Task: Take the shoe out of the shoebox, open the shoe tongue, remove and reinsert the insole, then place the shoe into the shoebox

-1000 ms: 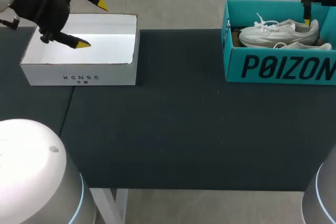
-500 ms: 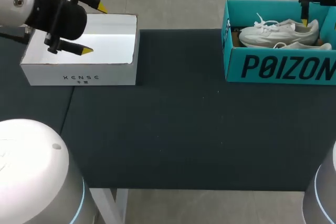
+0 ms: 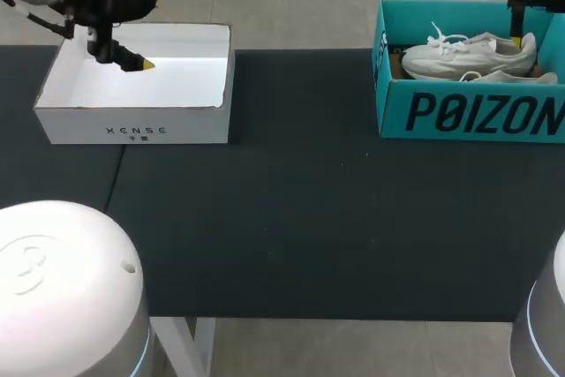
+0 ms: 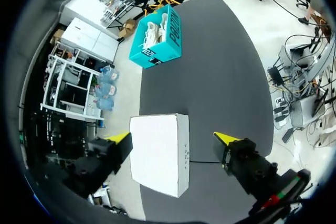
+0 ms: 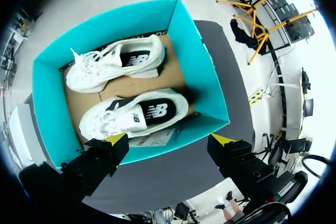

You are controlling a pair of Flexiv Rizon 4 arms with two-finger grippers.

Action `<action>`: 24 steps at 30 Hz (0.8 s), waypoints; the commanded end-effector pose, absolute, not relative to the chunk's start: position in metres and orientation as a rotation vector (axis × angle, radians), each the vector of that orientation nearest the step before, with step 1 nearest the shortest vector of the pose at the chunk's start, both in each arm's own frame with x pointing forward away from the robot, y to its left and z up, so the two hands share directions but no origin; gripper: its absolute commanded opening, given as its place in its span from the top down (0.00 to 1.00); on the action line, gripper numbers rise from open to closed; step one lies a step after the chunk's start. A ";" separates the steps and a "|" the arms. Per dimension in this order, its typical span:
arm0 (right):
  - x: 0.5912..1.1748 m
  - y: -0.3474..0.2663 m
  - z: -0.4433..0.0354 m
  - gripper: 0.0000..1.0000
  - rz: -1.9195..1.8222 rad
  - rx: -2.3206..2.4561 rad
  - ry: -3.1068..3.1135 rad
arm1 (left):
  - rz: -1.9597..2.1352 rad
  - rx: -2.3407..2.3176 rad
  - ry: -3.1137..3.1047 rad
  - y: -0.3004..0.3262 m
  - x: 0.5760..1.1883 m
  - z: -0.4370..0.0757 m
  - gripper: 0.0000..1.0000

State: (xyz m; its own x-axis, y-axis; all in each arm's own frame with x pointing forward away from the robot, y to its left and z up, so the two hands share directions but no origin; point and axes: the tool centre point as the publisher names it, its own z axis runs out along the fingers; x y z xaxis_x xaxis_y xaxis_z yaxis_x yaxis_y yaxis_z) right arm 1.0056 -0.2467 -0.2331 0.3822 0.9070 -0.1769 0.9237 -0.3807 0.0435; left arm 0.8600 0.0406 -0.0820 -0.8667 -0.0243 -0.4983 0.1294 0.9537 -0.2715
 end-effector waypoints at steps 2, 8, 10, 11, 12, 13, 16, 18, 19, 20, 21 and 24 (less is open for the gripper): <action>0.974 -0.241 -0.236 0.00 -0.109 2.446 1.632 | -0.181 -1.246 2.772 0.037 0.904 -0.089 0.00; 0.964 -0.242 -0.236 0.00 -0.113 2.376 1.604 | -0.197 -1.323 2.786 0.040 0.912 -0.090 0.00; 0.970 -0.248 -0.234 0.00 -0.116 2.387 1.587 | -0.197 -1.323 2.786 0.040 0.912 -0.090 0.00; 0.971 -0.249 -0.233 0.00 -0.114 2.385 1.581 | -0.197 -1.323 2.786 0.040 0.912 -0.090 0.00; 0.974 -0.251 -0.232 0.00 -0.110 2.376 1.576 | -0.197 -1.323 2.786 0.040 0.912 -0.090 0.00; 0.975 -0.252 -0.231 0.00 -0.109 2.373 1.574 | -0.197 -1.323 2.786 0.040 0.912 -0.090 0.00; 0.983 -0.258 -0.228 0.00 -0.097 2.396 1.566 | -0.197 -1.323 2.786 0.040 0.912 -0.090 0.00; 0.986 -0.261 -0.227 0.00 -0.066 2.432 1.581 | -0.214 -1.462 2.726 0.040 0.914 -0.091 0.00; 0.988 -0.263 -0.225 0.00 -0.049 2.448 1.597 | -0.202 -1.540 2.705 0.042 0.915 -0.094 0.00; 0.990 -0.264 -0.224 0.00 -0.038 2.466 1.602 | -0.120 -1.600 2.629 0.044 0.916 -0.099 0.00; 0.991 -0.265 -0.223 0.00 -0.023 2.484 1.613 | -0.136 -1.739 2.566 0.047 0.920 -0.103 0.00; 0.993 -0.268 -0.216 0.00 0.023 2.526 1.668 | -0.117 -1.999 2.366 0.059 0.928 -0.113 0.00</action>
